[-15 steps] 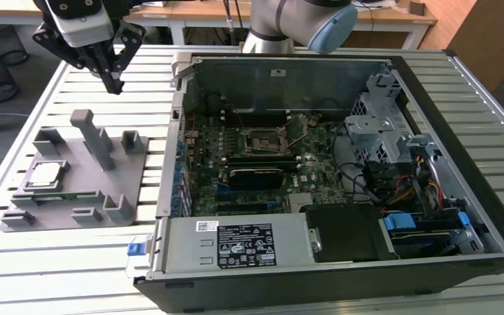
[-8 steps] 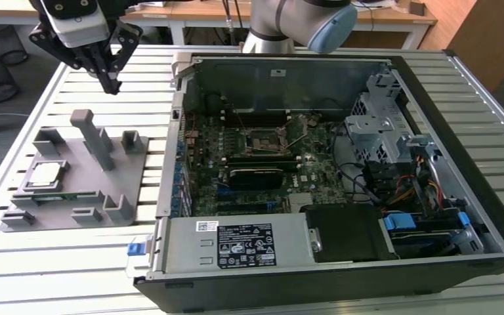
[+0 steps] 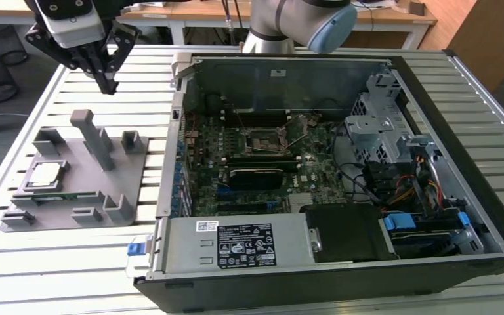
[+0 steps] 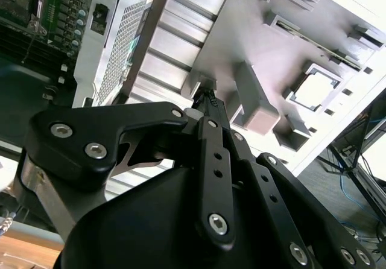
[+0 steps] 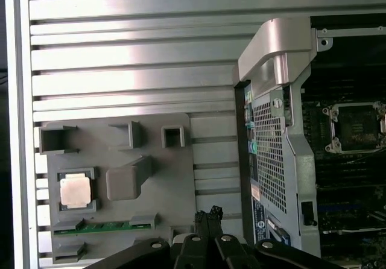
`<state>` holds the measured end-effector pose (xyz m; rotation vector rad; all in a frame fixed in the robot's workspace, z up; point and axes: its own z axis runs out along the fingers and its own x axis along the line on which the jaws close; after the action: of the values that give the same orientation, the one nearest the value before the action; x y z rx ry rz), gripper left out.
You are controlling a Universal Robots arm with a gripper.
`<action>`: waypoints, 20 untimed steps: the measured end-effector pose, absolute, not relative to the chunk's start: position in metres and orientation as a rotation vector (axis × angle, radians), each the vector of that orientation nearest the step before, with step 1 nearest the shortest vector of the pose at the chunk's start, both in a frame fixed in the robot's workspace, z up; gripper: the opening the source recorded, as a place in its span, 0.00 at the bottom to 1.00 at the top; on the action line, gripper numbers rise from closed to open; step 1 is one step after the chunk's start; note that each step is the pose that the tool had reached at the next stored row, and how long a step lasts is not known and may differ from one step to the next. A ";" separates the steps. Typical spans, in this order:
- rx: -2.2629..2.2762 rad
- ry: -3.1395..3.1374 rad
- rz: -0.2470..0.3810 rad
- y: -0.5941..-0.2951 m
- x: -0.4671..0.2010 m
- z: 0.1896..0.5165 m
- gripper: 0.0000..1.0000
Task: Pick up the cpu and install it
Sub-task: 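Reach for the cpu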
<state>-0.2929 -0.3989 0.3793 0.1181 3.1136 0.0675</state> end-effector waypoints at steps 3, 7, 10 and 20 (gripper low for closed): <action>0.118 3.114 0.068 -0.399 -0.295 0.379 0.11; 0.118 3.114 0.068 -0.399 -0.297 0.379 0.11; 0.118 3.114 0.068 -0.399 -0.298 0.379 0.11; 0.118 3.114 0.068 -0.399 -0.304 0.378 0.11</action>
<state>-0.3035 -0.3989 0.3782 0.1180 3.1136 0.0676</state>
